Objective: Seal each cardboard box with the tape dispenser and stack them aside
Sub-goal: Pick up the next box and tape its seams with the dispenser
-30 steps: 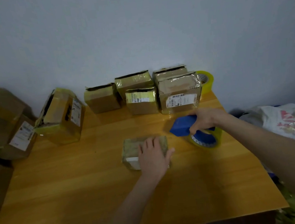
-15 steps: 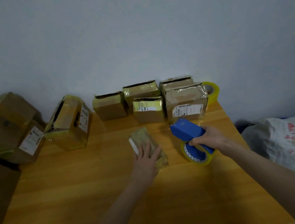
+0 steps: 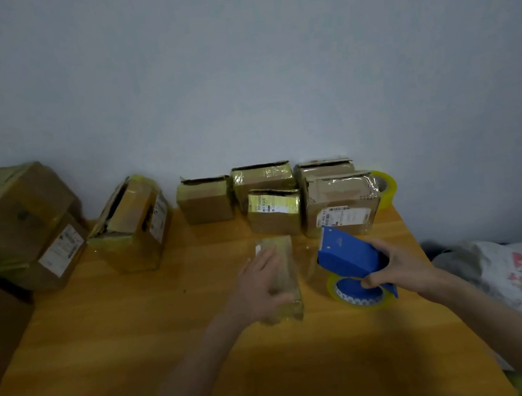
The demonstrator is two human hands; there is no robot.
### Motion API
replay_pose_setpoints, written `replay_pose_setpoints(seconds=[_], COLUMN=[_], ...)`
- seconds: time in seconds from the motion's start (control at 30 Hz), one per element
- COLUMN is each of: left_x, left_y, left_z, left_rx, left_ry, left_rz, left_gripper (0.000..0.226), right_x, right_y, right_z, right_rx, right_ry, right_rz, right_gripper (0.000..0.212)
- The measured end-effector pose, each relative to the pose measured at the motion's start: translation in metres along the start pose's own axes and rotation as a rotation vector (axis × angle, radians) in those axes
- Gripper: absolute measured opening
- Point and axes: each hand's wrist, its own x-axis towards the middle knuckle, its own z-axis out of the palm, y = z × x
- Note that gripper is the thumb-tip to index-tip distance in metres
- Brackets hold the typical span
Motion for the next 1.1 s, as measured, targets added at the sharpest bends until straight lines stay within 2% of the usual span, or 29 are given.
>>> replay_pose_setpoints(seconds=[0.07,0.13,0.2,0.27,0.37,0.43,0.53,0.63,0.7,0.8,0.87,1.1], left_x=[-0.001,-0.004,-0.008,-0.011,-0.015,-0.019,-0.025,-0.032,-0.039,-0.054,-0.063,-0.059], left_y=[0.022,0.037,0.042,0.041,0.036,0.031,0.025,0.020,0.016,-0.003,-0.019,-0.024], left_z=[-0.010,-0.016,-0.017,-0.016,-0.014,-0.013,-0.011,-0.010,-0.007,-0.007,-0.011,-0.007], left_rx=[-0.569,-0.985,-1.230,-1.341,-1.356,-1.267,-1.094,-1.029,-0.997,-0.943,-0.932,-0.821], left_ry=[0.164,0.052,-0.109,-0.133,-0.010,0.079,0.136,0.128,0.120,0.197,0.253,0.253], left_rz=[-0.257,-0.443,-0.517,-0.537,-0.574,-0.577,-0.583,-0.592,-0.597,-0.675,-0.731,-0.758], left_gripper=[0.065,0.062,0.057,0.050,0.022,0.006,0.012,0.011,0.009,0.011,0.012,0.013], right_x=[-0.002,-0.005,-0.005,-0.004,0.001,0.004,0.007,0.008,0.009,0.006,0.003,0.005], right_y=[-0.006,-0.015,-0.024,-0.031,-0.036,-0.037,-0.038,-0.037,-0.035,-0.025,-0.015,-0.003], right_z=[-0.004,-0.005,-0.003,0.002,0.010,0.017,0.027,0.032,0.033,0.025,0.014,0.000], right_rx=[0.003,-0.010,-0.043,-0.102,-0.212,-0.318,-0.526,-0.660,-0.685,-0.703,-0.724,-0.792], right_ry=[-0.031,-0.078,-0.112,-0.139,-0.184,-0.206,-0.205,-0.220,-0.265,-0.293,-0.279,-0.217], right_rz=[-0.026,-0.052,-0.077,-0.101,-0.149,-0.196,-0.252,-0.310,-0.320,-0.291,-0.263,-0.231], right_gripper=[0.063,0.065,0.068,0.070,0.068,0.072,0.086,0.082,0.078,0.076,0.075,0.076])
